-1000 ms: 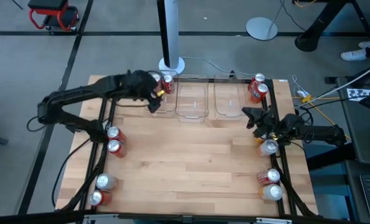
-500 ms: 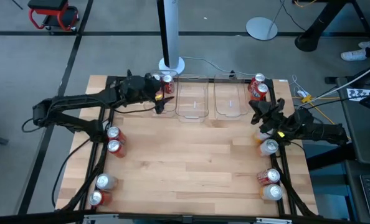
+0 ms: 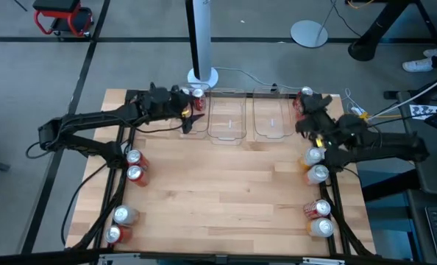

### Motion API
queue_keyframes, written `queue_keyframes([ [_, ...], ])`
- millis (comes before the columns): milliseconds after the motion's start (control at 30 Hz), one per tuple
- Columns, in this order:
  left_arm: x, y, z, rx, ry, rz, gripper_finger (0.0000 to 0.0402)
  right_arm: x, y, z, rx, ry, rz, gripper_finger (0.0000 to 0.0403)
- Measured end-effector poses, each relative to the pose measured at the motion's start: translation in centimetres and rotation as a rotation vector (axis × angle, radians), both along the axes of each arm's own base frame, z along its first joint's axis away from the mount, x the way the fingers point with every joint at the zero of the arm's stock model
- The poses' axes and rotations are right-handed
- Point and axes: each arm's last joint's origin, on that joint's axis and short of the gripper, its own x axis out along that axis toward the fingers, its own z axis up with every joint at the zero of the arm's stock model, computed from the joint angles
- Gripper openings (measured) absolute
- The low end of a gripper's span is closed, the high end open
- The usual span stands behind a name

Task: Sort soda cans
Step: Move the top right red soda can to the center of the table

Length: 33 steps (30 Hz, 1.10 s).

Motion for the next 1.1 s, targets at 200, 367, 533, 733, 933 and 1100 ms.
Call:
queue_keyframes([
  [200,-0.2,0.0,-1.0,-0.005,0.036,0.005,0.0337,1.8,-2.0,2.8,-0.014,0.064,-0.204,0.0046],
  [367,-0.2,0.0,-1.0,0.016,0.049,0.0,0.0337,3.1,-4.6,3.4,0.001,0.163,-0.339,0.0046],
  [533,-0.2,0.0,-1.0,0.017,0.05,0.0,0.0337,3.5,-8.3,3.1,0.065,0.309,-0.478,0.0046],
  [733,-0.2,0.0,-1.0,0.019,0.051,-0.001,0.0337,3.2,-12.6,3.4,0.272,0.336,-0.439,0.0046],
  [933,-0.2,0.0,-1.0,0.044,0.065,-0.011,0.0337,2.4,-17.0,3.3,0.611,0.329,-0.453,0.0046],
  [1100,-0.2,0.0,-1.0,0.054,0.069,-0.015,0.0337,1.4,-20.2,2.2,0.797,0.352,-0.502,0.0046],
])
